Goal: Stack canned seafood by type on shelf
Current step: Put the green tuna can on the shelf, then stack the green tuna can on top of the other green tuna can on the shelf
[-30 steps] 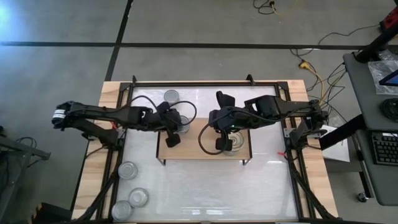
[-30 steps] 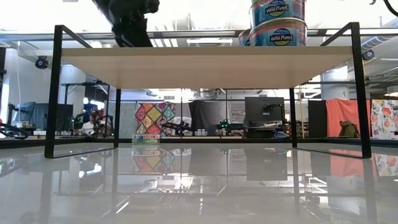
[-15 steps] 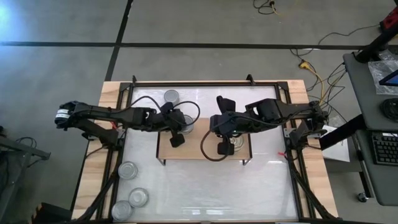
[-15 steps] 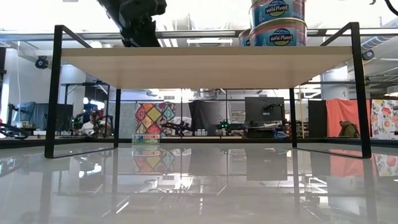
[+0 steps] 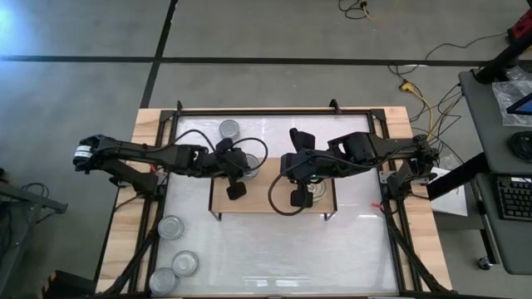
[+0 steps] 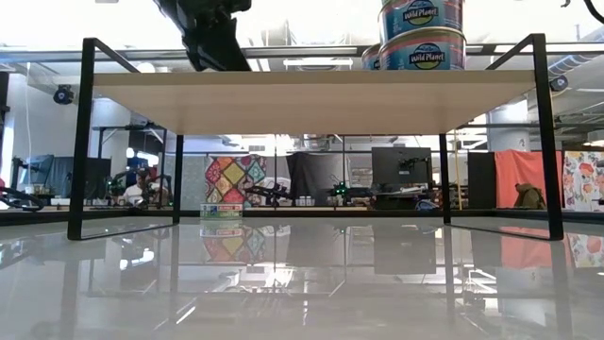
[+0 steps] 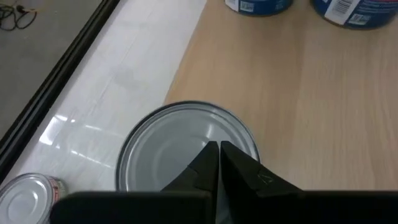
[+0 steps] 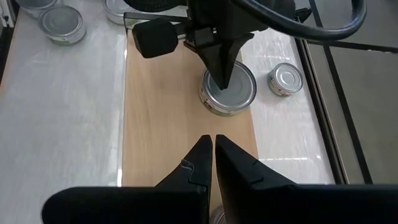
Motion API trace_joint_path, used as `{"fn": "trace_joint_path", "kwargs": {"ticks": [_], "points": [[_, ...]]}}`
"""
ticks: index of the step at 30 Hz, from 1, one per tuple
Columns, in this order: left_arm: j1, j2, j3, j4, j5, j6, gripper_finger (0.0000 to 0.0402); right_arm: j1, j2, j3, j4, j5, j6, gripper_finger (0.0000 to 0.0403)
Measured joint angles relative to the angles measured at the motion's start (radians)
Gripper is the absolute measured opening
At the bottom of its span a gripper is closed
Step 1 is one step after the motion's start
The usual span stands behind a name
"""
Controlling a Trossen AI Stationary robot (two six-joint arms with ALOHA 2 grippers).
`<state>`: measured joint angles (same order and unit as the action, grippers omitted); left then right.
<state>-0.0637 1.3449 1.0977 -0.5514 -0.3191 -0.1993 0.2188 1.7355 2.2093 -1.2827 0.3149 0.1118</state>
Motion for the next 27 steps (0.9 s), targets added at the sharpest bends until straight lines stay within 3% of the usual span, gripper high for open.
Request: {"fn": "trace_joint_path", "kwargs": {"ticks": [8, 16, 27], "points": [[-0.094, -0.090, 0.022, 0.005, -0.012, -0.006, 0.0002, 0.034, 0.001, 0.000, 0.002, 0.000, -0.007, 0.0013], [-0.401, -0.141, 0.040, 0.003, -0.011, -0.025, 0.0002, 0.131, 0.027, -0.002, 0.061, 0.000, -0.023, 0.0013], [-0.801, -0.110, 0.059, 0.011, -0.088, -0.414, 0.0002, 0.293, 0.065, -0.002, 0.179, 0.003, -0.037, 0.0013]]}}
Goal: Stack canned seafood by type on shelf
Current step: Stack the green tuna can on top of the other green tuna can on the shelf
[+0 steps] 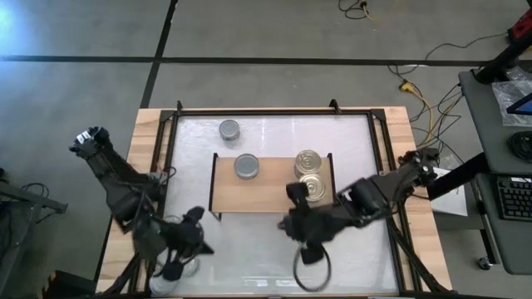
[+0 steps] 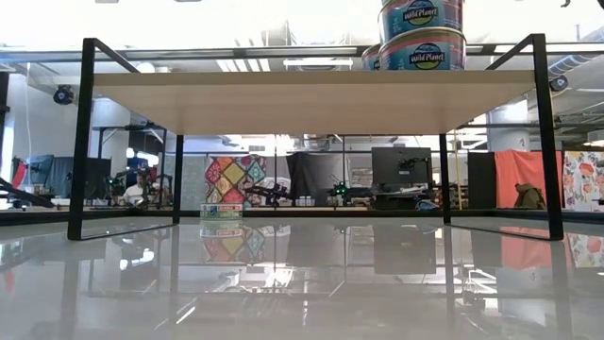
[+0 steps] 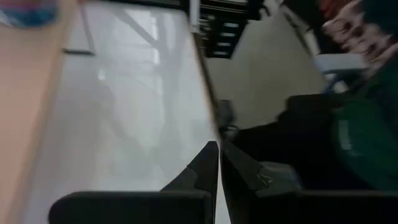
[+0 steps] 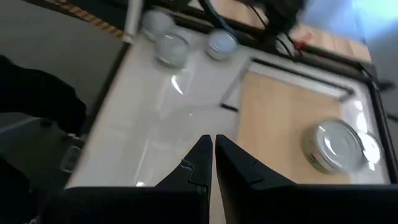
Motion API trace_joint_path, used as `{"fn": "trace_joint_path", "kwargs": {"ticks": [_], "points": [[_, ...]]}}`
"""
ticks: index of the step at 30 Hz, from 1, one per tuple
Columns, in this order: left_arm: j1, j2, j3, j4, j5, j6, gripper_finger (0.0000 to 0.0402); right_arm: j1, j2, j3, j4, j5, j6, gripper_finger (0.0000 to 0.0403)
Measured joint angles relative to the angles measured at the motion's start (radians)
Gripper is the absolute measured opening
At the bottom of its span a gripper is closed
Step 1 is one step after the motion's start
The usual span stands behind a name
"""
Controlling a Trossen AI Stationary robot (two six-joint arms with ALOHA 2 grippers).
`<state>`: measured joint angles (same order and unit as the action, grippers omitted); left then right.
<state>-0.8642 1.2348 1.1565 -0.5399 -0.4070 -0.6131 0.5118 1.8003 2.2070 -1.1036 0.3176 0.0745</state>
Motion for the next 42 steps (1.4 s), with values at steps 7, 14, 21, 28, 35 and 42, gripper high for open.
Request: {"fn": "trace_joint_path", "kwargs": {"ticks": [7, 14, 21, 28, 35, 42], "points": [[-0.157, 0.073, 0.062, 0.015, -0.022, -0.206, 0.0002, 0.088, 0.002, 0.023, 0.070, 0.060, 0.019, 0.0013], [-0.289, 0.198, 0.184, -0.102, -0.021, -0.439, 0.0002, 0.197, 0.001, 0.046, 0.069, 0.127, 0.143, 0.0013], [-0.351, 0.338, 0.277, -0.407, -0.006, -0.715, 0.0002, 0.328, 0.035, 0.042, 0.066, 0.244, 0.341, 0.0013], [-0.338, 0.448, 0.264, -0.570, 0.137, -0.893, 0.0002, 0.432, 0.105, 0.040, 0.069, 0.392, 0.490, 0.0013], [-0.302, 0.497, 0.210, -0.575, 0.247, -0.973, 0.0002, 0.469, 0.204, 0.038, 0.071, 0.413, 0.640, 0.0013], [-0.276, 0.521, 0.099, -0.544, 0.304, -1.012, 0.0002, 0.475, 0.279, 0.045, 0.078, 0.394, 0.710, 0.0013]]}}
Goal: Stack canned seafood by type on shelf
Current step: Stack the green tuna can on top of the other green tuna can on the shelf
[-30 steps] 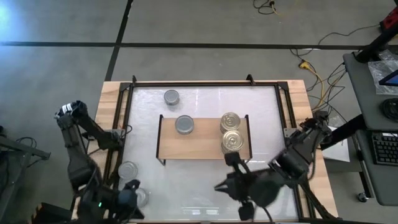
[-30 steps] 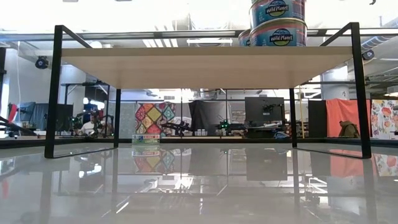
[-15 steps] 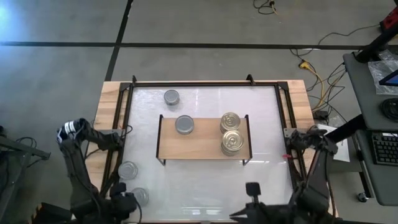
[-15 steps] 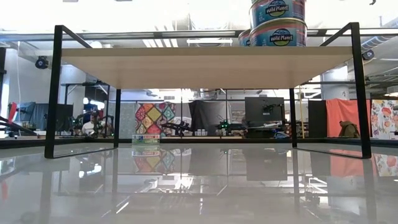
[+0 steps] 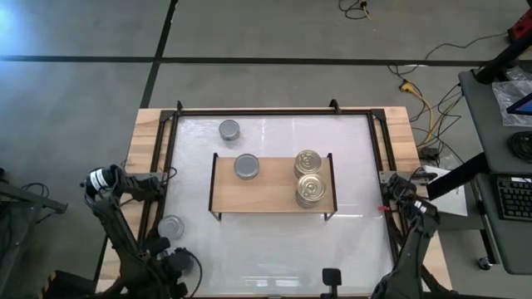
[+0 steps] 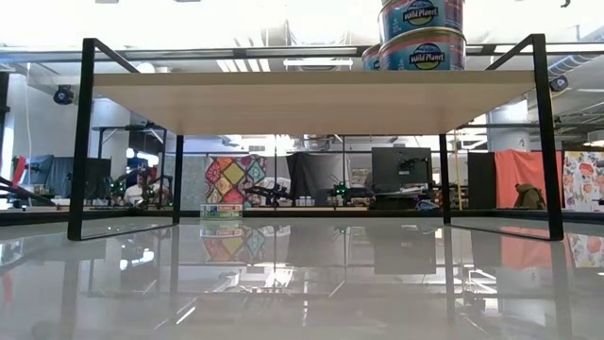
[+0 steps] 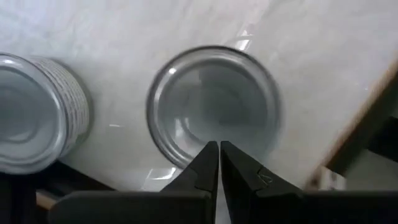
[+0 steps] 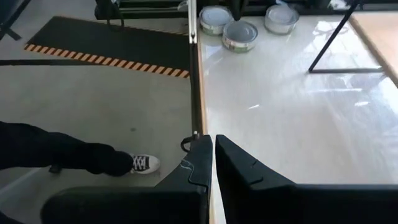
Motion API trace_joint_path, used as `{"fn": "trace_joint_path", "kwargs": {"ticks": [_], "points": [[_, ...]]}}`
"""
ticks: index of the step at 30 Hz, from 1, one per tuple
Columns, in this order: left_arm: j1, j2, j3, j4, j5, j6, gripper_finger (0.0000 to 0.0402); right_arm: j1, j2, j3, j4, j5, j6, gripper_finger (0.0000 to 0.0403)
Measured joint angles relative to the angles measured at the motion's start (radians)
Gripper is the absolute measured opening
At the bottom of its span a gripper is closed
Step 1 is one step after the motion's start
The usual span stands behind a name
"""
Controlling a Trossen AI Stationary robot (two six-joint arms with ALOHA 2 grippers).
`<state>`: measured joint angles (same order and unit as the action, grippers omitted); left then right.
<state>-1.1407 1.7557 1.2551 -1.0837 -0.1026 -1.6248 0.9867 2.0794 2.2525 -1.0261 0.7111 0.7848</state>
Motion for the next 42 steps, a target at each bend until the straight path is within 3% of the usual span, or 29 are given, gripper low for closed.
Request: {"fn": "trace_joint_path", "kwargs": {"ticks": [9, 17, 21, 25, 30, 34, 38, 42], "points": [[0.060, 0.008, -0.119, 0.173, -0.048, 0.065, 0.0002, -0.001, 0.018, 0.001, 0.015, -0.011, 0.000, 0.0013], [0.153, 0.022, -0.111, 0.388, -0.422, 0.365, 0.0002, -0.044, 0.017, 0.001, 0.015, -0.003, -0.089, 0.0013], [0.170, 0.018, -0.034, 0.380, -0.388, 0.488, 0.0002, -0.080, 0.017, 0.000, 0.016, -0.001, -0.123, 0.0013], [0.116, 0.017, 0.051, 0.317, -0.322, 0.515, 0.0002, -0.108, 0.017, -0.026, 0.017, -0.001, -0.170, 0.0013], [0.018, 0.009, 0.086, 0.105, -0.290, 0.373, 0.0005, -0.134, 0.017, -0.076, 0.023, -0.001, -0.186, 0.0013], [-0.010, -0.023, 0.044, 0.076, -0.233, 0.282, 0.0037, -0.145, 0.017, -0.114, 0.063, -0.001, -0.210, 0.0026], [-0.002, -0.036, -0.012, 0.135, -0.222, 0.275, 0.0101, -0.151, 0.017, -0.151, 0.140, -0.002, -0.226, 0.0072], [0.007, -0.051, -0.092, 0.270, -0.366, 0.281, 0.0184, -0.160, 0.017, -0.202, 0.221, -0.001, -0.219, 0.0134]]}}
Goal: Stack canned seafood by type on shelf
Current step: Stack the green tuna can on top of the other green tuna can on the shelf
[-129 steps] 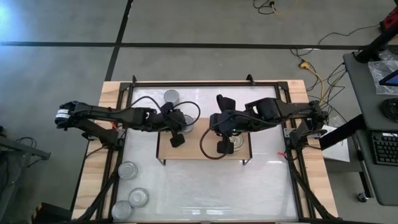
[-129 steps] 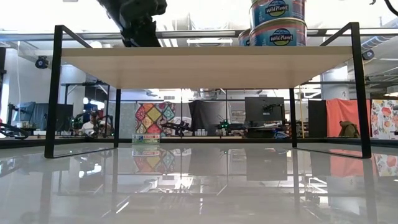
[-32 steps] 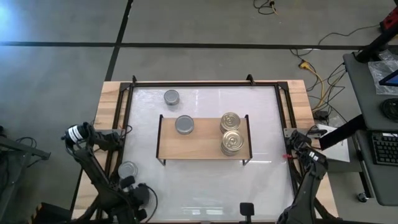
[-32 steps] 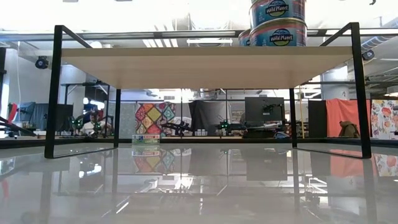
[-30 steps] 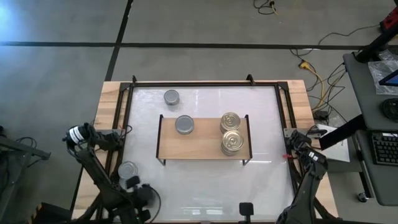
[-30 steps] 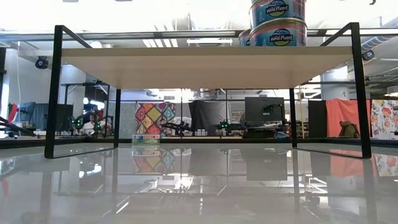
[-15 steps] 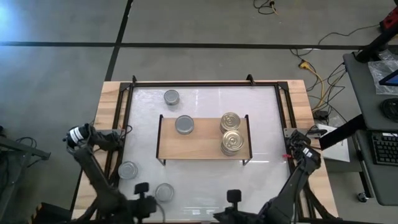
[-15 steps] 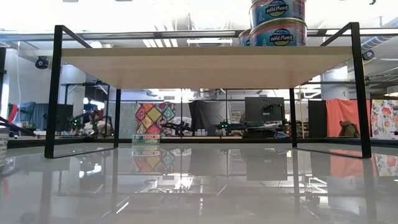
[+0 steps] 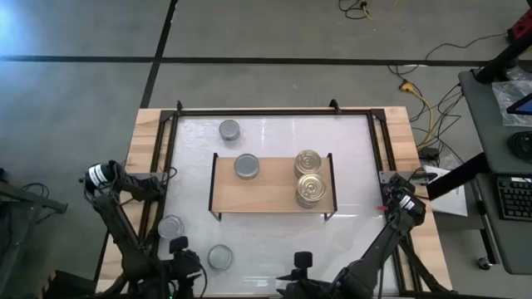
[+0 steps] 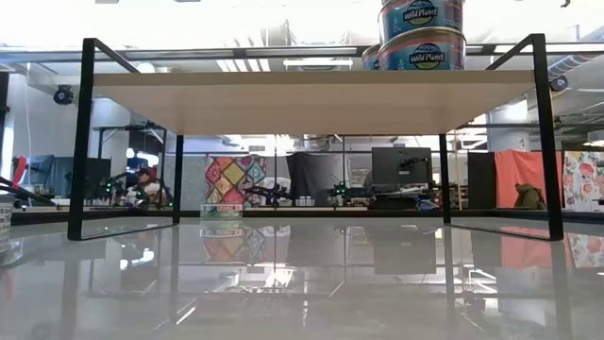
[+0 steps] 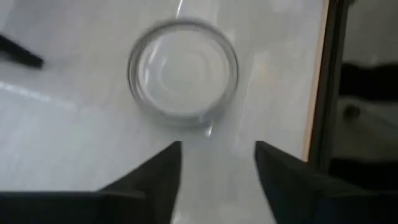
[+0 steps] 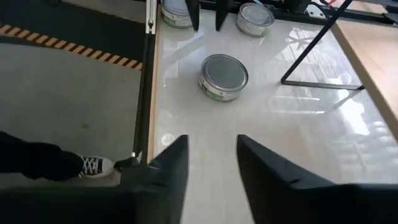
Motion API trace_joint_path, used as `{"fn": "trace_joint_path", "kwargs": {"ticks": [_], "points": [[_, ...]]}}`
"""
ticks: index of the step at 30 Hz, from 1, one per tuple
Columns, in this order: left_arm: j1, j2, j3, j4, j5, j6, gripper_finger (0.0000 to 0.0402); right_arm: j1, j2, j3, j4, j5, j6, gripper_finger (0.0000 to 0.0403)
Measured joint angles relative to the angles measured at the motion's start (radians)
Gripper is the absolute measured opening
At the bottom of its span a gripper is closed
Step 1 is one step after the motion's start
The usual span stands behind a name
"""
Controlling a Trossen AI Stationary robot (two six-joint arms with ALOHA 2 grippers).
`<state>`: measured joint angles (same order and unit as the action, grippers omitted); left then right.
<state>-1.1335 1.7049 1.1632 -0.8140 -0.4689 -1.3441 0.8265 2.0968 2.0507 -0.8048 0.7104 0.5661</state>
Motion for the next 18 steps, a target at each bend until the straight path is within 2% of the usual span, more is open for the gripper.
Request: {"fn": "trace_joint_path", "kwargs": {"ticks": [2, 7, 10, 12, 15, 18], "points": [[0.000, -0.005, -0.050, 0.070, -0.040, 0.004, 0.0227, -0.006, 0.000, -0.024, 0.028, -0.001, 0.018, 0.0167], [0.005, -0.005, -0.175, 0.224, -0.022, 0.001, 0.0331, -0.022, 0.000, -0.063, 0.063, -0.003, 0.066, 0.0249], [0.007, -0.005, -0.230, 0.308, -0.020, 0.038, 0.0380, -0.035, 0.000, -0.075, 0.064, -0.002, 0.089, 0.0296], [0.012, -0.005, -0.263, 0.346, -0.020, 0.065, 0.0394, -0.045, 0.000, -0.079, 0.064, -0.003, 0.089, 0.0323], [0.023, -0.005, -0.311, 0.410, -0.038, 0.112, 0.0390, -0.061, 0.000, -0.088, 0.085, -0.003, 0.088, 0.0356], [0.040, -0.005, -0.359, 0.512, -0.077, 0.187, 0.0388, -0.077, 0.000, -0.109, 0.092, -0.004, 0.078, 0.0372]]}}
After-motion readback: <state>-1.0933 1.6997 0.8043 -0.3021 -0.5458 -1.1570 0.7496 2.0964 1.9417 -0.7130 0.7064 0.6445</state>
